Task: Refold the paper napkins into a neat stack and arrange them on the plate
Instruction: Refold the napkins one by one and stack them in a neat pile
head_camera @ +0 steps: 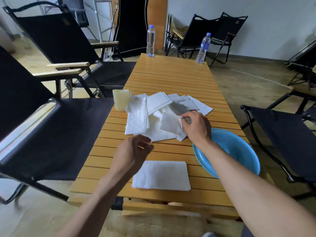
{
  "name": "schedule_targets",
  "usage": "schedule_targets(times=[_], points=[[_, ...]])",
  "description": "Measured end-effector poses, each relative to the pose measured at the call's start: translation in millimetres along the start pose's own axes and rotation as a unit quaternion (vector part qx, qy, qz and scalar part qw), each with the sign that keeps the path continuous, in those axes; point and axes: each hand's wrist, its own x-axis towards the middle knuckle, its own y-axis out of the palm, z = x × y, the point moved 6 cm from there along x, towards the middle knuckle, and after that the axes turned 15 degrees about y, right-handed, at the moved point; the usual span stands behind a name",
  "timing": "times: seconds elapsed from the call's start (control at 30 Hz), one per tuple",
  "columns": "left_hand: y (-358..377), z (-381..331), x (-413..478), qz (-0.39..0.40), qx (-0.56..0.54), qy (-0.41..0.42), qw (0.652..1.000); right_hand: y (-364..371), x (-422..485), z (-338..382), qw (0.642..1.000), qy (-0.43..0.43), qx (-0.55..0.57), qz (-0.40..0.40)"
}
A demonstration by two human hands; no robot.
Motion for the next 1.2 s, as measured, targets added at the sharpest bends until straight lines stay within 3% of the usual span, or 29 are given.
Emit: schedule_targets(times=[0.17,0.27,0.37,0.5,0.67,0.8,0.93,1.03,1.1,1.2], points=[[-1,2,-2,0.005,0.009,-0.005,1.000,-13,-15,12,0.998,-0.042,0.034,-0.038],[-2,1,-2,0.004,0.012,-0.003,1.000,-17,-18,14,0.997,-0.034,-0.006,-0.065],[-1,-1,-2,0.006,0.017,-0.002,1.000,-5,-18,12,0.996,-0.013,-0.082,-0.015],[-3,1,-2,0.002,0.023,-0.007,1.000,17,-34,27,0.983,-0.132,-0.112,0.055],[-7,2,-1,-0.002,0.036,-0.007,0.999,37,-43,36,0.975,-0.157,-0.159,0.020],[-10,4,-3,-0.012,0.034,-0.010,0.999,25,-41,44,0.981,-0.161,-0.087,-0.064],[-11,4,-4,-0.010,0.031,-0.007,0.999,8,-46,51,0.981,-0.167,-0.026,-0.095],[-10,6,-5,-0.010,-0.001,-0.022,1.000,-10,-60,55,0.981,-0.098,0.158,-0.053],[-9,10,-5,-0.028,-0.103,-0.061,0.992,-19,-69,52,0.944,0.006,0.330,0.020],[-7,11,-4,-0.043,-0.303,-0.151,0.940,-13,-78,41,0.828,0.169,0.509,0.161]])
